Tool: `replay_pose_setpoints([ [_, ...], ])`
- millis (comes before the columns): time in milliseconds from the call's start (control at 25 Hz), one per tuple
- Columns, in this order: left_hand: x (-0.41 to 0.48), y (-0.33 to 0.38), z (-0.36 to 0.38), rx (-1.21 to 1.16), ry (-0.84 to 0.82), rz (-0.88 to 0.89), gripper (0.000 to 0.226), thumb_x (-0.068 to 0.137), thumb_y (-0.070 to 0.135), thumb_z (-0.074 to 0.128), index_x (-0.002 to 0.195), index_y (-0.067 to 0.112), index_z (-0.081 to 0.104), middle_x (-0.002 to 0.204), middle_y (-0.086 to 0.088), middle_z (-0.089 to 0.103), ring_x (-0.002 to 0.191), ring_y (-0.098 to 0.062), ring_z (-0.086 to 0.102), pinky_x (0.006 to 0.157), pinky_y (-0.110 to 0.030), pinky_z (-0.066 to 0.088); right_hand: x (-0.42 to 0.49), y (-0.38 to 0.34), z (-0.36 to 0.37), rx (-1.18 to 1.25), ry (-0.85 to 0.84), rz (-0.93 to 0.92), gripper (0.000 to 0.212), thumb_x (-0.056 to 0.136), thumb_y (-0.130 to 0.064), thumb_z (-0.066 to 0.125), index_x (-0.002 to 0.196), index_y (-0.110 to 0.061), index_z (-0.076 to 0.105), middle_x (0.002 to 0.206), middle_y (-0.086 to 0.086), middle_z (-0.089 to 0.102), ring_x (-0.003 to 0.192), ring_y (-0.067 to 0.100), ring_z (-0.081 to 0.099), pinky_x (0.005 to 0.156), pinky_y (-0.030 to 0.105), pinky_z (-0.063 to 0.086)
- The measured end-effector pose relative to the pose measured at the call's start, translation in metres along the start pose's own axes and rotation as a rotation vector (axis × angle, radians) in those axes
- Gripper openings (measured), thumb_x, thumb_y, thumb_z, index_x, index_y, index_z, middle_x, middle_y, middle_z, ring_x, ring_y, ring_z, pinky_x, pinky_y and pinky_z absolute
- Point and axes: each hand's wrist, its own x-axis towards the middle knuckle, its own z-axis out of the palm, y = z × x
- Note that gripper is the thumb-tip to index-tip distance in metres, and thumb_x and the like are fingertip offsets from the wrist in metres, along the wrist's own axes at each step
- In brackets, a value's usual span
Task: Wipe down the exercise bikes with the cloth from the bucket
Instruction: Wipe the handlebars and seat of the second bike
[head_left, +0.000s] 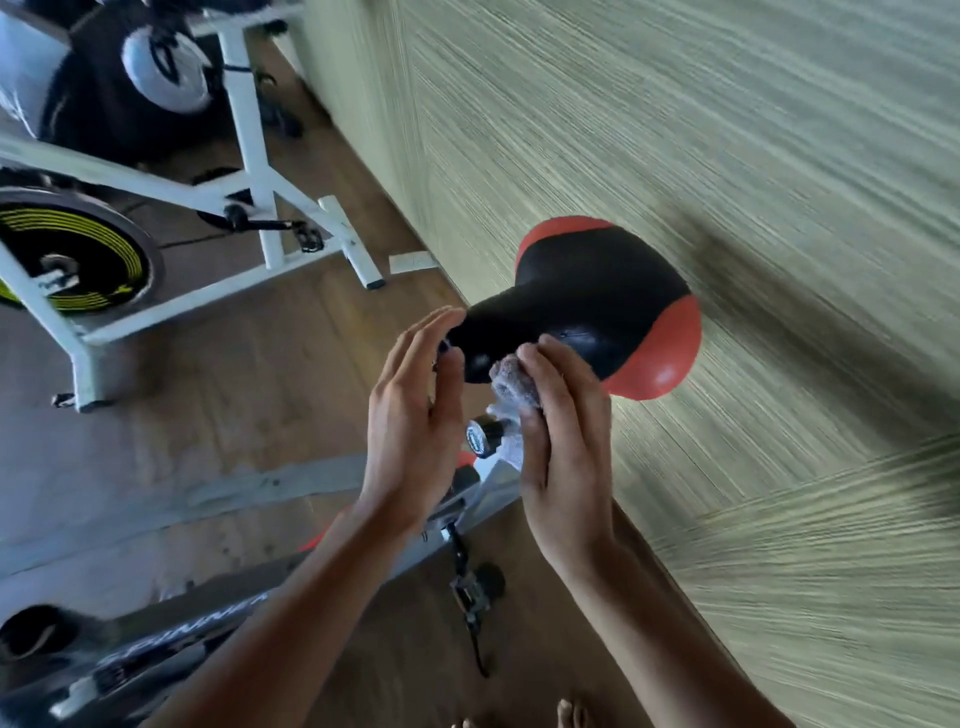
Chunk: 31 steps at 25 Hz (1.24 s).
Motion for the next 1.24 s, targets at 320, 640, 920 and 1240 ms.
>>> replay_pose_setpoints([
  [320,0.013,-0.02,0.007,-0.151,0.06,0.006,0.031,0.102,0.017,0.046,0.127,0.017,0.066,0.12,0.006,0.069,0.111,-0.011,0.065,0.094,-0.042,0.054,0.02,0.002,0.052,-0.275,0.11,0.144,0.051,0.106,-0.036,0.035,0.154,-0.019,0.03,0.164,0.007,0.023,0.154,0.022,0.011,0.124,0.05,0.013],
  [640,0.022,-0.026,0.001,-0.257,0.022,-0.035,0.03,0.099,0.005,0.054,0.123,0.013,0.069,0.115,0.004,0.073,0.104,-0.008,0.07,0.092,-0.034,0.057,0.006,0.024,0.083,-0.228,0.173,0.032,0.044,0.108,-0.034,0.019,0.15,-0.024,0.03,0.167,-0.008,0.003,0.154,0.016,-0.005,0.123,0.053,0.003],
  [920,0.024,-0.03,0.001,-0.254,0.005,-0.025,0.029,0.097,0.003,0.054,0.12,0.007,0.07,0.095,0.004,0.076,0.087,-0.005,0.068,0.073,-0.031,0.054,0.025,0.0,0.09,-0.134,0.232,0.066,0.05,0.107,-0.032,0.017,0.153,-0.016,0.028,0.163,-0.006,0.019,0.154,0.022,0.005,0.123,0.052,0.004],
  [1240,0.019,-0.025,0.005,-0.302,0.055,-0.04,0.028,0.099,0.006,0.054,0.123,0.012,0.068,0.119,0.001,0.072,0.112,-0.01,0.067,0.098,-0.038,0.054,0.029,0.009,0.081,-0.082,0.266,0.214,0.054,0.106,-0.037,0.018,0.154,-0.012,0.027,0.163,0.001,0.016,0.155,0.025,-0.001,0.124,0.052,0.001],
])
